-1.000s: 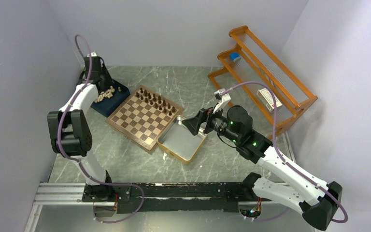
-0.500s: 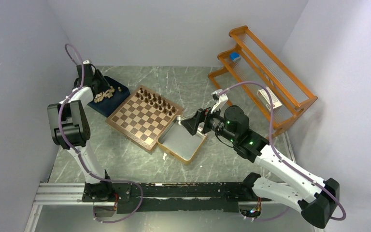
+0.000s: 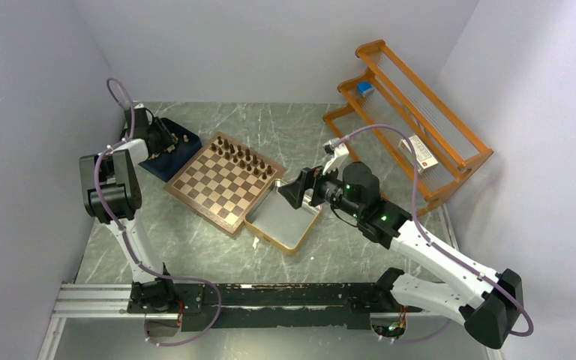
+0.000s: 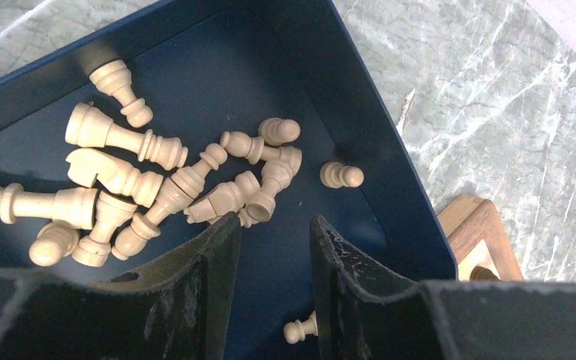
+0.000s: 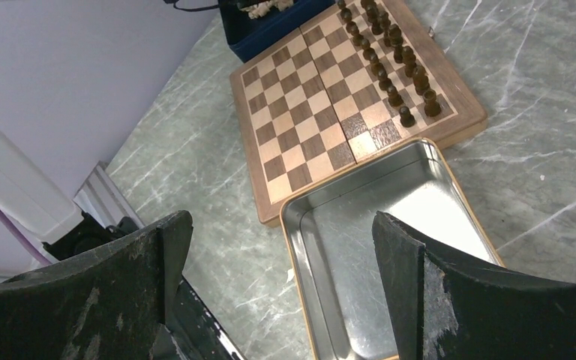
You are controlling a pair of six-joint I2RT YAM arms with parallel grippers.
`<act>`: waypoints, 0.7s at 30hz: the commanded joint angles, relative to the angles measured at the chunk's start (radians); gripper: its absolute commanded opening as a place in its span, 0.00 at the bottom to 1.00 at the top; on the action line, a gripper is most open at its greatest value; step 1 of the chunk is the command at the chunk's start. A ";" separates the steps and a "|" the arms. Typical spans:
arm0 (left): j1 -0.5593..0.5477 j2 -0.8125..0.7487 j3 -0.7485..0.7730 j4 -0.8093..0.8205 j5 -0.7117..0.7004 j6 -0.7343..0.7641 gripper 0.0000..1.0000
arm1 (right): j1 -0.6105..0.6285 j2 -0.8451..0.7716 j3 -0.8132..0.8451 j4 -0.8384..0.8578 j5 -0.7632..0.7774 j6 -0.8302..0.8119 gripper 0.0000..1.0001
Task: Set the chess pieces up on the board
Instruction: Pick up the chess piece from the storage box.
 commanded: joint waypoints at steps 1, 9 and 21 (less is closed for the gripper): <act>0.007 0.015 0.007 0.052 0.031 -0.010 0.44 | -0.006 0.000 0.034 0.025 0.013 -0.007 0.95; 0.008 0.028 0.028 0.041 0.008 0.003 0.41 | -0.005 0.012 0.034 0.031 0.014 0.001 0.95; 0.010 0.058 0.040 0.056 0.015 -0.004 0.38 | -0.005 0.031 0.050 0.010 0.021 0.003 0.95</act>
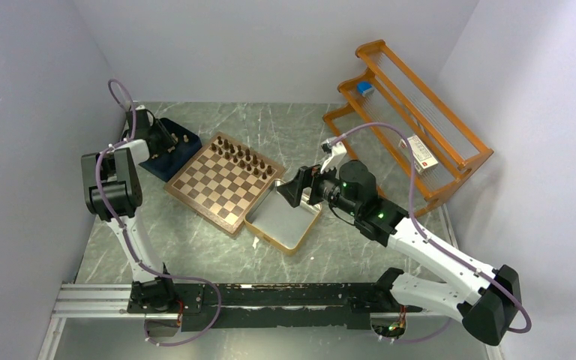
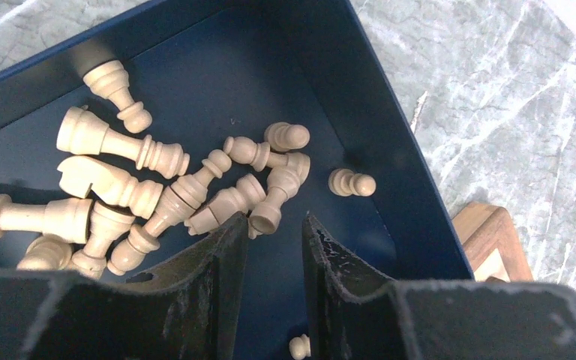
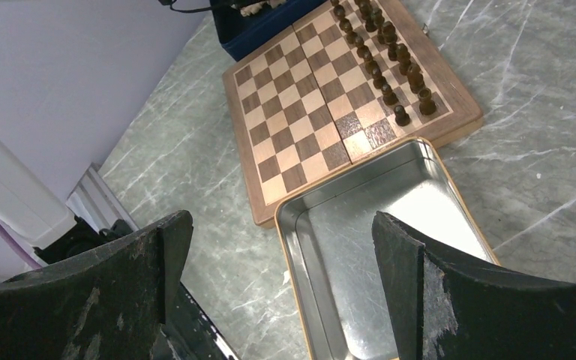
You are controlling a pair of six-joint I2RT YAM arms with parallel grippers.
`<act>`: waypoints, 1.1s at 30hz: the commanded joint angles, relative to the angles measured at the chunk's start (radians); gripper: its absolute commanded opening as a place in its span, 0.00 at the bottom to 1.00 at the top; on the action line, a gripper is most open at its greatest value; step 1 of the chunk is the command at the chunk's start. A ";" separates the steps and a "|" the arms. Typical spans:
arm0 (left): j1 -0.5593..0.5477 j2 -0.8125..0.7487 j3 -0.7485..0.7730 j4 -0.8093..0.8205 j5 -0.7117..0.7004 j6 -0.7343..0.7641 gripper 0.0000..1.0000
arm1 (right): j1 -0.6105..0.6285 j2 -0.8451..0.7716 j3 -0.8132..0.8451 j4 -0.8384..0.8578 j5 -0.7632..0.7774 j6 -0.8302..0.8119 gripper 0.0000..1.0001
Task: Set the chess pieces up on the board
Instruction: Pick up the chess piece from the storage box.
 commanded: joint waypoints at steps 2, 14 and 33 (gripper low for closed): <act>0.009 0.033 0.041 0.037 0.011 0.003 0.38 | -0.005 0.004 0.041 0.004 0.009 0.001 0.94; 0.012 0.039 0.071 0.025 0.009 0.012 0.24 | -0.006 0.008 0.029 0.007 0.015 0.003 0.95; 0.012 -0.057 0.267 -0.382 -0.053 0.083 0.09 | -0.005 -0.009 0.018 -0.018 0.027 0.004 0.95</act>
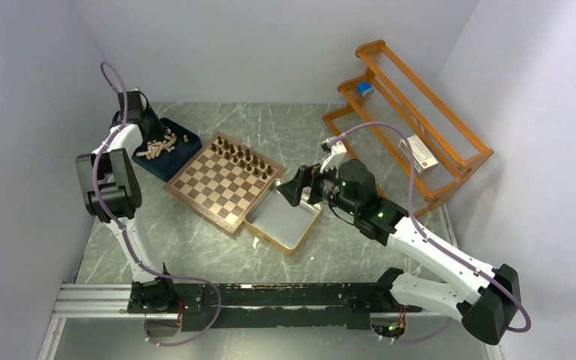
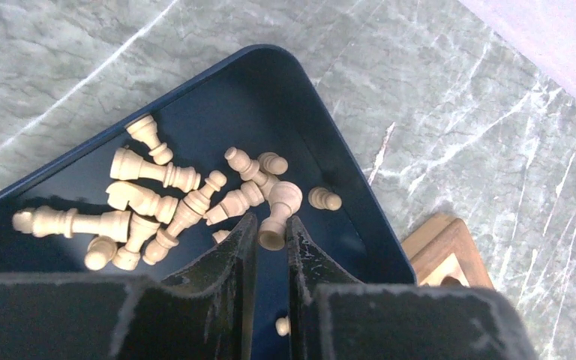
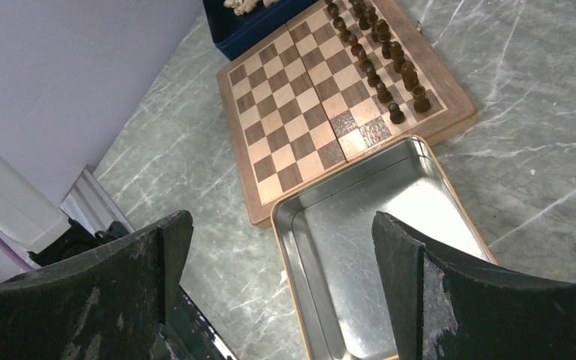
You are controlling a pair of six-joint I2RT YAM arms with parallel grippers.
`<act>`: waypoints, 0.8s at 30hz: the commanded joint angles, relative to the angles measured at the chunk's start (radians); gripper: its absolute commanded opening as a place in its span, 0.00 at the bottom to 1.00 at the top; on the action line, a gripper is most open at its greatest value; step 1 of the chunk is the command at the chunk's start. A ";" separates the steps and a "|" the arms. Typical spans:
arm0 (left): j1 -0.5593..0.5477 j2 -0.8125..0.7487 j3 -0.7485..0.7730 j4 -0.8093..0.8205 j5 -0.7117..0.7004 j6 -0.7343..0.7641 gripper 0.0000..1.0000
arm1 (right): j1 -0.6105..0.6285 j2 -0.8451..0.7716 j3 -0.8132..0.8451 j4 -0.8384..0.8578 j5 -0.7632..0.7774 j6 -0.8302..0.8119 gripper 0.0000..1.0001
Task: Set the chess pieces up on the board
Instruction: Pick up the chess piece from the storage box, then place the chess piece on the chessboard.
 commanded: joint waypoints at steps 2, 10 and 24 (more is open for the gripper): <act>0.005 -0.075 0.080 -0.192 -0.019 0.071 0.10 | -0.006 -0.017 0.008 -0.008 0.006 0.003 0.94; -0.061 -0.141 0.167 -0.443 -0.073 0.173 0.11 | -0.005 -0.019 0.002 -0.023 0.000 0.002 0.94; -0.321 -0.367 -0.059 -0.583 -0.173 0.256 0.15 | -0.005 -0.057 0.001 -0.106 0.009 -0.029 0.96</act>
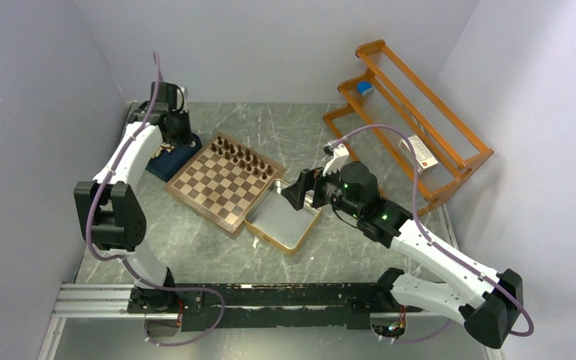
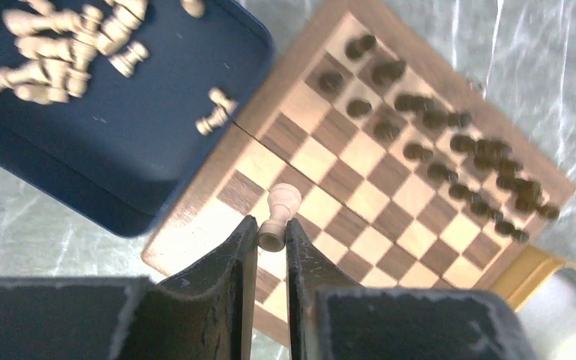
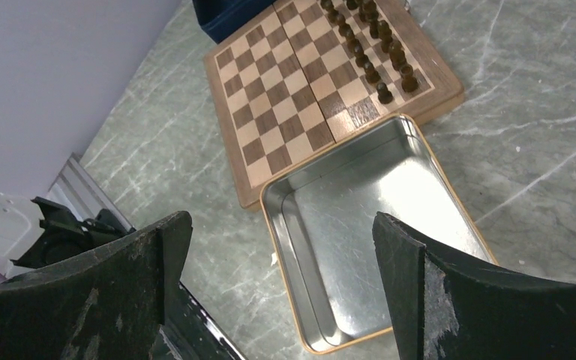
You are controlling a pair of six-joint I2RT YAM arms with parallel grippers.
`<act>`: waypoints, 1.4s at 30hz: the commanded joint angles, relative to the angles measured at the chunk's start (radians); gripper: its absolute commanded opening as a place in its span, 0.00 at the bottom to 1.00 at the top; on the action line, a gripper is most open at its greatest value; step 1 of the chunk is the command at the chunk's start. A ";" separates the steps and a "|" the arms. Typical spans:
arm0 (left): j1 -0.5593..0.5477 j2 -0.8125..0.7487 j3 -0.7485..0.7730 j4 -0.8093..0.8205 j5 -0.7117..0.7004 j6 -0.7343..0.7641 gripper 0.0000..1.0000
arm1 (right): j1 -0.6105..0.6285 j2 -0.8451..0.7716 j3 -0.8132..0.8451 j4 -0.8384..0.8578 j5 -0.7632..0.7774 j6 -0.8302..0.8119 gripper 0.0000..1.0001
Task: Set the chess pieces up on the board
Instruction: Place the chess piece on the chessboard.
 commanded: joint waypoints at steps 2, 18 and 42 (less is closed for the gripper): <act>-0.098 -0.083 -0.157 -0.071 -0.083 0.038 0.15 | -0.006 -0.029 -0.011 -0.040 0.001 -0.017 0.96; -0.101 -0.119 -0.333 -0.028 -0.239 0.029 0.13 | -0.006 -0.042 -0.027 -0.046 -0.008 -0.023 0.96; -0.042 0.023 -0.229 -0.059 -0.313 0.036 0.16 | -0.006 -0.022 -0.011 -0.083 0.031 -0.036 0.96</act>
